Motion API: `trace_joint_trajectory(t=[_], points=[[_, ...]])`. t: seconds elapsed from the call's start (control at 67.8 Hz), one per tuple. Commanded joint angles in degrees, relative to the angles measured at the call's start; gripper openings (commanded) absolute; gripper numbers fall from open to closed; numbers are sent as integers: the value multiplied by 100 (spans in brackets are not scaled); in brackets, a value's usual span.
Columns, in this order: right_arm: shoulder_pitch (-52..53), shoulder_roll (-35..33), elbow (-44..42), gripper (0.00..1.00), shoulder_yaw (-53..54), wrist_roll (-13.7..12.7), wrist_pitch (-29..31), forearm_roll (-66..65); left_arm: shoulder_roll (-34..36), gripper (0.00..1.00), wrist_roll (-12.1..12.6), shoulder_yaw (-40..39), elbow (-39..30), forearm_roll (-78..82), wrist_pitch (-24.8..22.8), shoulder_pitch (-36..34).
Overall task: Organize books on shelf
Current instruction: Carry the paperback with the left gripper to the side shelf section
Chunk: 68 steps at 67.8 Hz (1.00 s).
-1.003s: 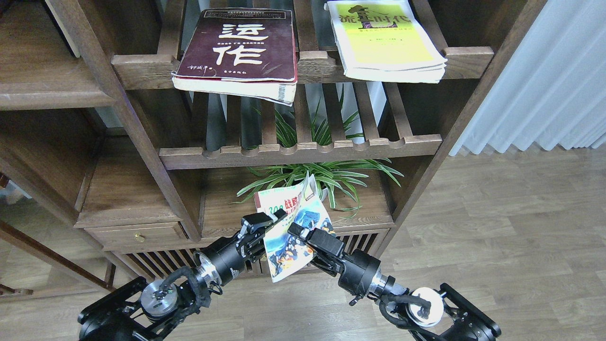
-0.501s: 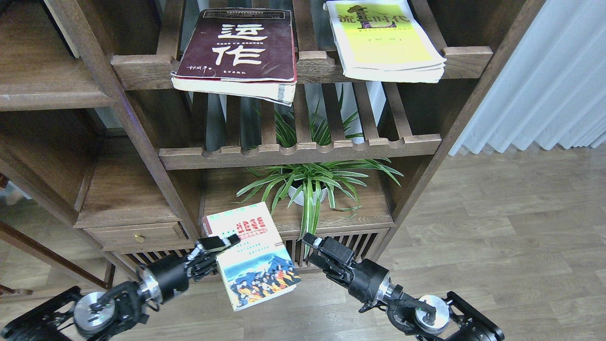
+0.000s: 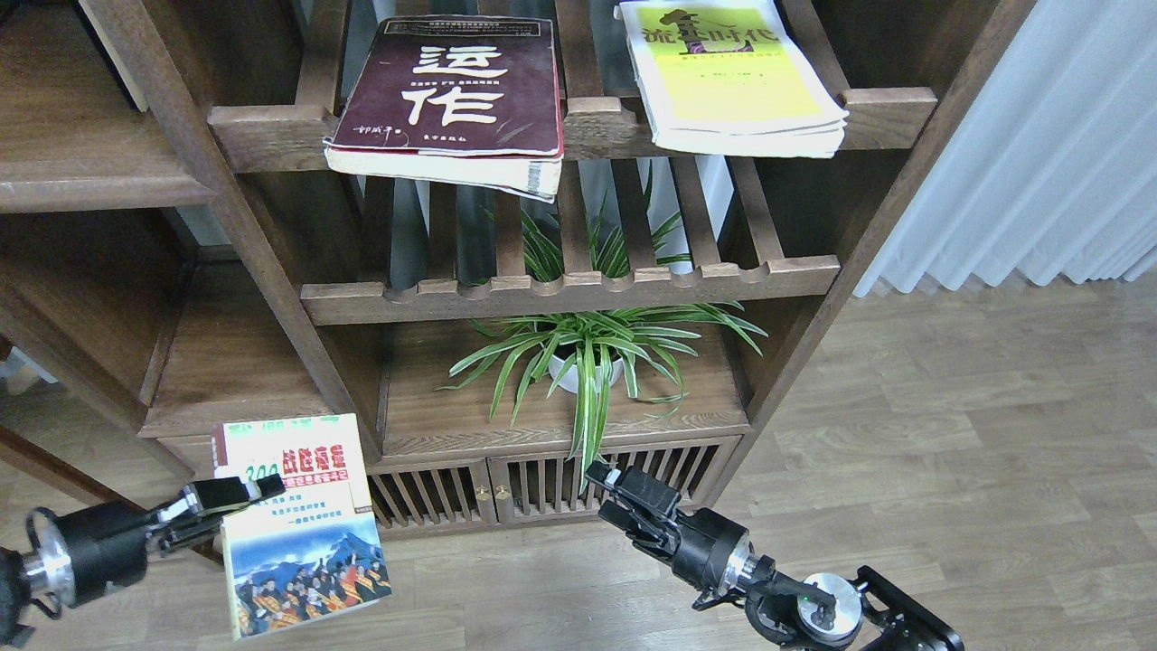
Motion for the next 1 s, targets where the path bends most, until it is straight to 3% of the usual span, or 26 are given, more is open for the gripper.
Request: trace_joint_trajectory(t=[0.0,0.428,0.811,0.988], points=[[8,0,-9,100,-9,1,0,1,591,1,-1,-231,-251,-2,0,7],[122,0,-149,100,-36,1,0,1,2164,1,-1,-1347,-454,-10,0,-2],[175,0,-158,100,-36,1,0,1,2824,2,-1,-2226,-252,-54,0,-45],[175,0,-158,100,-36,1,0,1,2886,2,-1,-2516,223,-63,0,-362]])
